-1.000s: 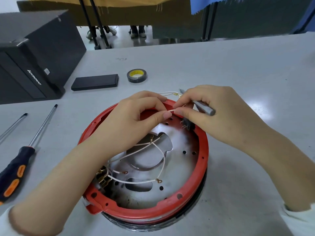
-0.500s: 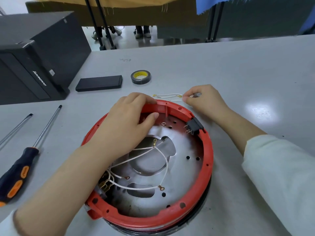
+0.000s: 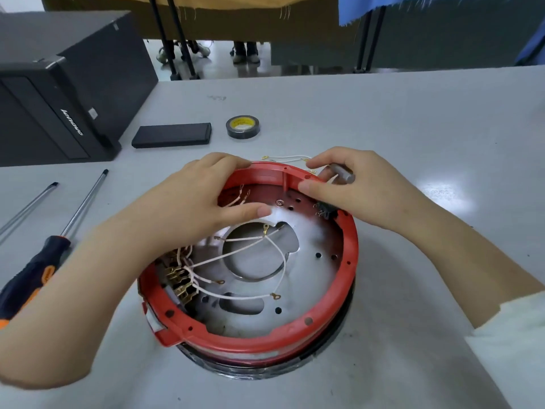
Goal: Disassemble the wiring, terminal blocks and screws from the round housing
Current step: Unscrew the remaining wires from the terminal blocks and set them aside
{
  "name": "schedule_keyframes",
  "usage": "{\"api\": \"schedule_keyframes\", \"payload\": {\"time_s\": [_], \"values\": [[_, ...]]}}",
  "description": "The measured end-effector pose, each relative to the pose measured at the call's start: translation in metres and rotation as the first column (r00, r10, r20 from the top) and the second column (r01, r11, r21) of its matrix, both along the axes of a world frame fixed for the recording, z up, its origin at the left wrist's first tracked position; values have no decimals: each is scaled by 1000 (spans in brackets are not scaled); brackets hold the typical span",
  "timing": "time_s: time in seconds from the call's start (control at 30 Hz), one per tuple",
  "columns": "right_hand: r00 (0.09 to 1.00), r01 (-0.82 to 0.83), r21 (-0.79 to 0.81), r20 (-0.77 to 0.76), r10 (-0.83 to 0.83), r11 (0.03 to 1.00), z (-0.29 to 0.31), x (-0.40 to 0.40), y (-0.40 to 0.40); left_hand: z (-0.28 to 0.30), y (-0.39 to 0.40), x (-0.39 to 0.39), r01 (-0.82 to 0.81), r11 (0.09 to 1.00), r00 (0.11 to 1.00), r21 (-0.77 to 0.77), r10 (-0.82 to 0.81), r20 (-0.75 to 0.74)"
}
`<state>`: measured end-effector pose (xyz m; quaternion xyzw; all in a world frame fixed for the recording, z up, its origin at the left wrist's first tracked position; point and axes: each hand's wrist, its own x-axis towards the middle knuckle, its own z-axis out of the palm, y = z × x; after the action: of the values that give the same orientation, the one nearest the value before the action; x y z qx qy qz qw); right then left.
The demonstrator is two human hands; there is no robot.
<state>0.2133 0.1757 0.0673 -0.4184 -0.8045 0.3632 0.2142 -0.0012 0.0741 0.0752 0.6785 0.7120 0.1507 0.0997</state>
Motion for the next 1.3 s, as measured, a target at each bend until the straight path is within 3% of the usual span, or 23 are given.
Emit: {"api": "schedule_keyframes", "payload": {"time_s": [0.3, 0.47, 0.57, 0.67, 0.73, 0.83, 0.97, 1.17, 1.23, 1.3], "values": [[969, 99, 129, 211, -125, 987, 11, 7, -16, -12, -24, -13, -201, 978, 950, 57, 180, 255], [923, 92, 422, 304, -236, 902, 13, 5, -25, -24, -26, -9, -298, 954, 829, 43, 236, 506], [972, 3, 519, 198, -124, 855, 20, -2, -35, -28, -24, -6, -332, 943, 737, 34, 237, 633], [983, -168, 417, 132, 124, 893, 25, -9, -49, -28, -24, -2, -362, 932, 621, 9, 234, 748], [963, -269, 365, 120, 241, 891, 25, -14, -56, -28, -26, 4, -397, 918, 493, -12, 224, 841], [961, -276, 429, 137, 240, 860, 26, -21, -57, -30, -31, 18, -431, 901, 348, -50, 217, 912], [976, -209, 534, 173, 136, 819, 26, -23, -51, -32, -38, 26, -388, 919, 320, -63, 198, 927], [872, -439, 448, 419, 251, 778, 11, -26, -55, -33, -42, 22, -333, 943, 344, -24, 145, 928], [870, -439, 424, 422, 256, 792, 8, -27, -53, -35, -42, 21, -316, 949, 358, 0, 120, 926], [906, -385, 394, 332, 261, 835, 11, -27, -52, -38, -42, 19, -298, 955, 359, 11, 102, 928]]}}
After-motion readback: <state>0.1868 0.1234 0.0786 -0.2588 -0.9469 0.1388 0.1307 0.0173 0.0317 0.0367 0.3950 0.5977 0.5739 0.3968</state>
